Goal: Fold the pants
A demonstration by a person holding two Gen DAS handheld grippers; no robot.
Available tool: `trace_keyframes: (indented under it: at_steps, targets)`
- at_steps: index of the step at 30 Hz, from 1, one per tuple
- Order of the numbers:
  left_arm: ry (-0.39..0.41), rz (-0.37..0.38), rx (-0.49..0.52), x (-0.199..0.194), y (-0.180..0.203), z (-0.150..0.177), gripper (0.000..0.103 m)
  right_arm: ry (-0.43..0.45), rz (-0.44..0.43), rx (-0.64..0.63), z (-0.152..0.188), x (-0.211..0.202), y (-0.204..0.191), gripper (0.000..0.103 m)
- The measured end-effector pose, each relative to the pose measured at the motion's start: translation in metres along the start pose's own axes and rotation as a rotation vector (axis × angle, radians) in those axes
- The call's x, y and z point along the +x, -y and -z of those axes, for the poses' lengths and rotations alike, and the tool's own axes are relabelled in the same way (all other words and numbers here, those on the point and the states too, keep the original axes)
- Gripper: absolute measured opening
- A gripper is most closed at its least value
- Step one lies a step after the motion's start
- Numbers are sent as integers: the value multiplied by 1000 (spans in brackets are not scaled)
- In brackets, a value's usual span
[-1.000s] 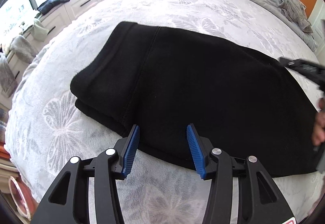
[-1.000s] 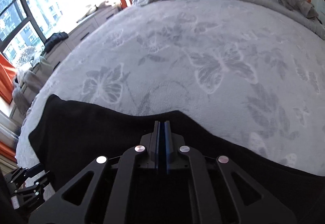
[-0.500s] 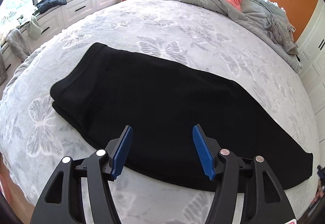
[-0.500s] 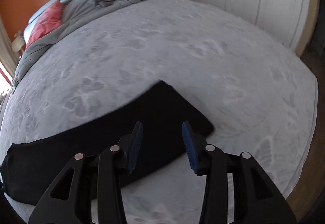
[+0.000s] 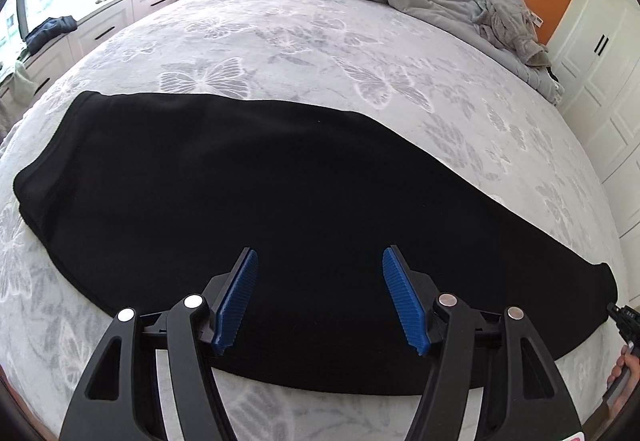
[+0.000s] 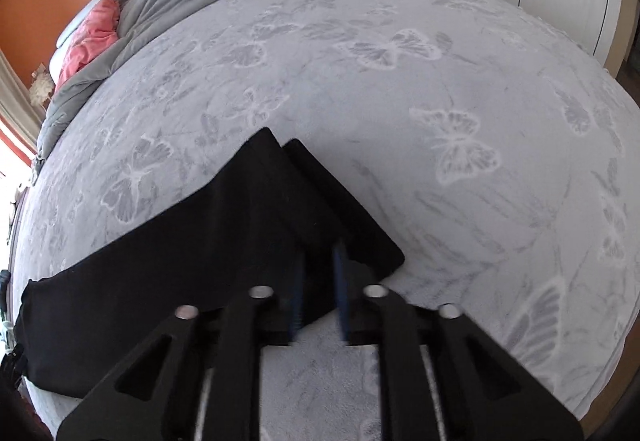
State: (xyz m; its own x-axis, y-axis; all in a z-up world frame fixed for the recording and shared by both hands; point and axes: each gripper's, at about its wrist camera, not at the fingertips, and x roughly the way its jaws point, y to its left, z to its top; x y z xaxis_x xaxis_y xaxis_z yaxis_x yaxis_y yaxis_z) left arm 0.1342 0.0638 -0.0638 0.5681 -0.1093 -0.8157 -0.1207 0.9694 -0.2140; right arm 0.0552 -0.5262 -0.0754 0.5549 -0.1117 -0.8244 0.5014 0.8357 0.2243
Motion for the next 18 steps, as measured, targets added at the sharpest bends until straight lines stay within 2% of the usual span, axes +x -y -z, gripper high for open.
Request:
trace_keyframes:
  at_steps: [3,4,6,7,8,9,10,11,12,13,16,18]
  targets:
    - [-2,-9,20,6,5,0,63,79,-19,14,-7,-25,13,6]
    - [-5,-11,25,7,5,1,63,73,-5,31,-8,-19,25,7]
    - [-18,-11,26,11,6,2,63,-14,-27,100,-2,11,44,9]
    - [-21,-13,26,11,6,3,63,-47,-37,89,3,23,43,11]
    - [-24,-20,27,12,6,4,63,-17,-13,51,5,20,37,16]
    - [-26,-21,29,12,5,5,63,-3,-7,20,4,14,30,25]
    - [-28,-22,29,12,4,6,63,11,-21,11,2,5,25,28]
    - [-30,-22,27,12,3,7,63,42,-46,31,2,-7,24,43]
    - [-38,-20,21,12,2,7,64,73,-53,53,4,-16,24,63]
    - [-49,-9,5,12,-1,7,65,105,-41,58,7,-24,21,70]
    - [-42,34,-62,5,-17,3,65,100,23,39,14,-23,14,70]
    - [15,31,-118,-9,-35,-1,66,68,8,82,15,-18,16,70]
